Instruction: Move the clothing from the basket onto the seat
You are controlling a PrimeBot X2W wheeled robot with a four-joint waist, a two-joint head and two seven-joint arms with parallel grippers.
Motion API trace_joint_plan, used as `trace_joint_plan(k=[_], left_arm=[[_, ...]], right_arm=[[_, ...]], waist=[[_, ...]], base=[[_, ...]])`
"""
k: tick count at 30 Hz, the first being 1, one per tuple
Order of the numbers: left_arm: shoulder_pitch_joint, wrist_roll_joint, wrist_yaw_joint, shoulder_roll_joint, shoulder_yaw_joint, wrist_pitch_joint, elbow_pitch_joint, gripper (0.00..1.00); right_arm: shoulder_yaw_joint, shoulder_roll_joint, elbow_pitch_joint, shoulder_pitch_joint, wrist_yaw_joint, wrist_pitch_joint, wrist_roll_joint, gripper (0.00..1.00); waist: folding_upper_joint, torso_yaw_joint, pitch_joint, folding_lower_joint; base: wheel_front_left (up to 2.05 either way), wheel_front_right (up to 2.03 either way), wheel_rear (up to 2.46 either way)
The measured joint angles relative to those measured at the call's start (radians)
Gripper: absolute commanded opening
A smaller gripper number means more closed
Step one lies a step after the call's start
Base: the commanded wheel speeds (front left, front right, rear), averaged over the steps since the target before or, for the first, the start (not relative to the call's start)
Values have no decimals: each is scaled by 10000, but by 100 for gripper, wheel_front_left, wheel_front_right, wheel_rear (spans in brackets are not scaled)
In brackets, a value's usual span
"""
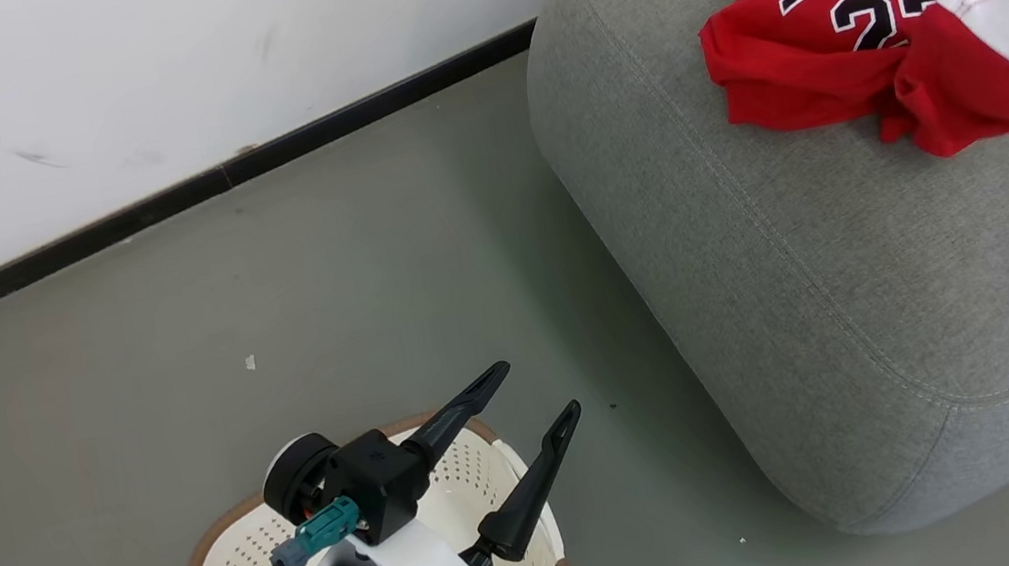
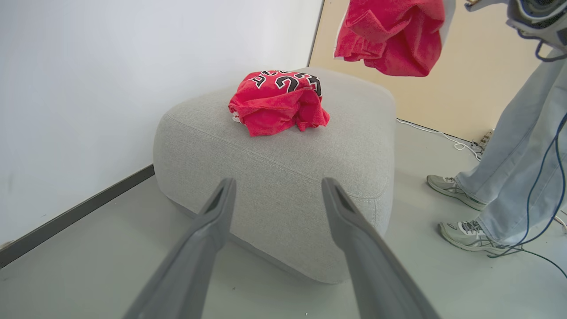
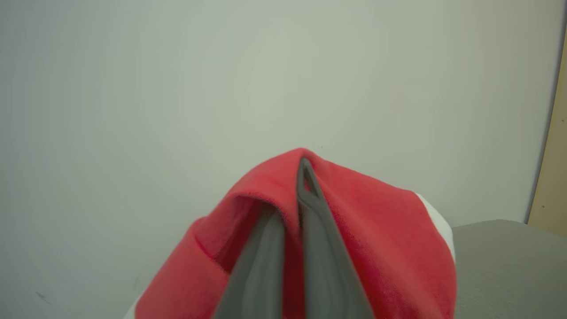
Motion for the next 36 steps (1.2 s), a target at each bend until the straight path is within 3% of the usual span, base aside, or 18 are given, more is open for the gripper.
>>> trace_joint_plan(k=[5,16,26,36], left_arm=[[-5,0,2,109,2,136,-219,100],[-12,-2,25,441,88,443,-644,100],[-72,-2,88,663,184,692,-1208,100],[-267,48,88,991,376,871,-1824,100]], right_arm=[[-107,-474,481,-476,2,0,136,0],[-570,-731,1260,-1451,0,0,525,0],[-681,-1735,2272,-2622,2,-2,675,0],[-1722,-1944,3390,-3279,0,-2,554,0]], waist=[[0,34,290,1],[0,141,1107,0],[0,265,1882,0],[0,418,2694,0]], base=[[0,0,0],[0,0,0],[0,0,0],[0,0,0]])
